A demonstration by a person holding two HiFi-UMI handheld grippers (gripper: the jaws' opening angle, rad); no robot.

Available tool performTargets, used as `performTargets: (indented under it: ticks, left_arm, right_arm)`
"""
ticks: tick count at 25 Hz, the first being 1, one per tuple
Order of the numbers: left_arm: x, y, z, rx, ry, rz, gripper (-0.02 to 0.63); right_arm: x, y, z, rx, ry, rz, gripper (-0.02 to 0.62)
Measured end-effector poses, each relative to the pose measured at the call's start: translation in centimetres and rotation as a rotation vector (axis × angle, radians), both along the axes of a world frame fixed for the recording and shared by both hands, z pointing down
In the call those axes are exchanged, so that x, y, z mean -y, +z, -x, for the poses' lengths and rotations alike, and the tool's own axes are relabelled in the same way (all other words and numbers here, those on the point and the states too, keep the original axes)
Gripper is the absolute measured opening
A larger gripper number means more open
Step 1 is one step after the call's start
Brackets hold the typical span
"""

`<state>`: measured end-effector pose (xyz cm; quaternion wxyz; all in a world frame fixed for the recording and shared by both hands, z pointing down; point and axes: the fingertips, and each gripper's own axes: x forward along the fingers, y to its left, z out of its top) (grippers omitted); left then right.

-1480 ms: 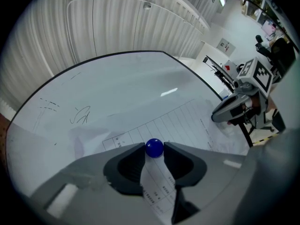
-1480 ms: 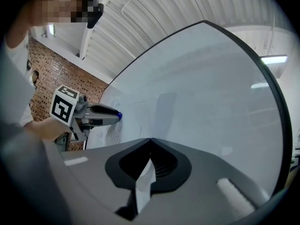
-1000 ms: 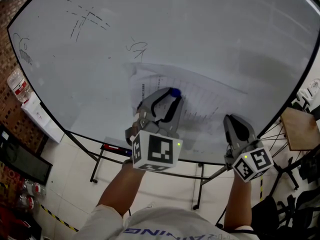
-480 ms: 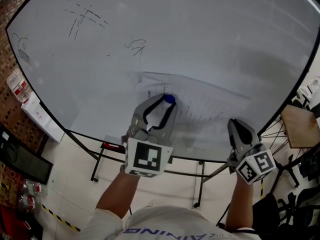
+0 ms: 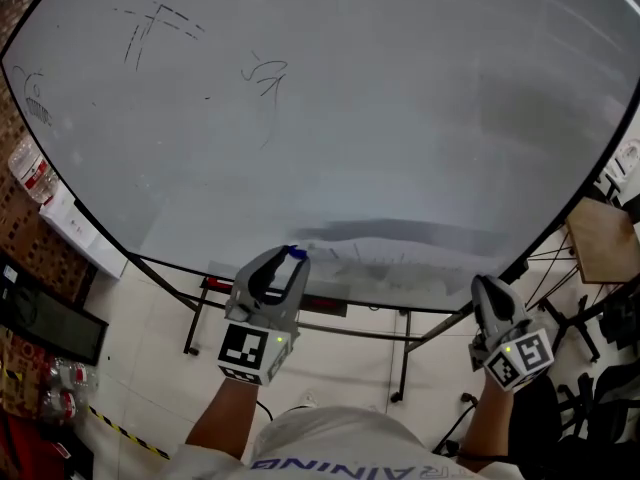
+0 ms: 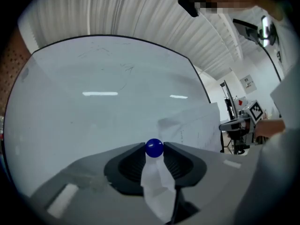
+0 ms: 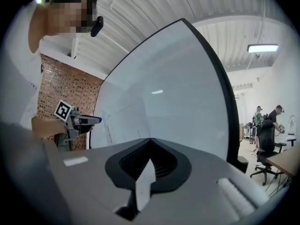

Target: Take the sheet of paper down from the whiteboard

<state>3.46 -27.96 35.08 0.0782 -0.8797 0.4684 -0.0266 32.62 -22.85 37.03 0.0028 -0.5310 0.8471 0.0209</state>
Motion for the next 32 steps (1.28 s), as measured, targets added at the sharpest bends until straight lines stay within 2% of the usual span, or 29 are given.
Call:
performTargets:
  ticks: [3,9,15,22,32]
  left_arm:
    - [-0.3,1.4,1.5,-0.052,-0.017,0.038,0.130]
    - [-0.6,2.6,2.8,-0.109,-0.017,0.058,0.130]
    - [-0.7,3.6,2.7,-0.115,-0.017,0.084,0.130]
    - [-0.4,4.5,2.5,-0.108,-0.017,0.114,0.130]
    - [-0.9,5.2,1.8,-0.109,0.007,0.135,0.130]
  right_arm:
    - [-1.0,2.1,-0.9,-0.014,0.020,0.039,0.008]
    - [-1.9,4.2,-0.7,-0.041,0.037,0.076,0.008]
    - [-2.0,4.2,-0.6,-0.035,0.071,0.072,0.008]
    - [-1.0,4.0,0.3,-0.089,0.140,0.065,0.008]
    - [-1.2,4.0,1.5,-0.090,0.125,0.077,0.008]
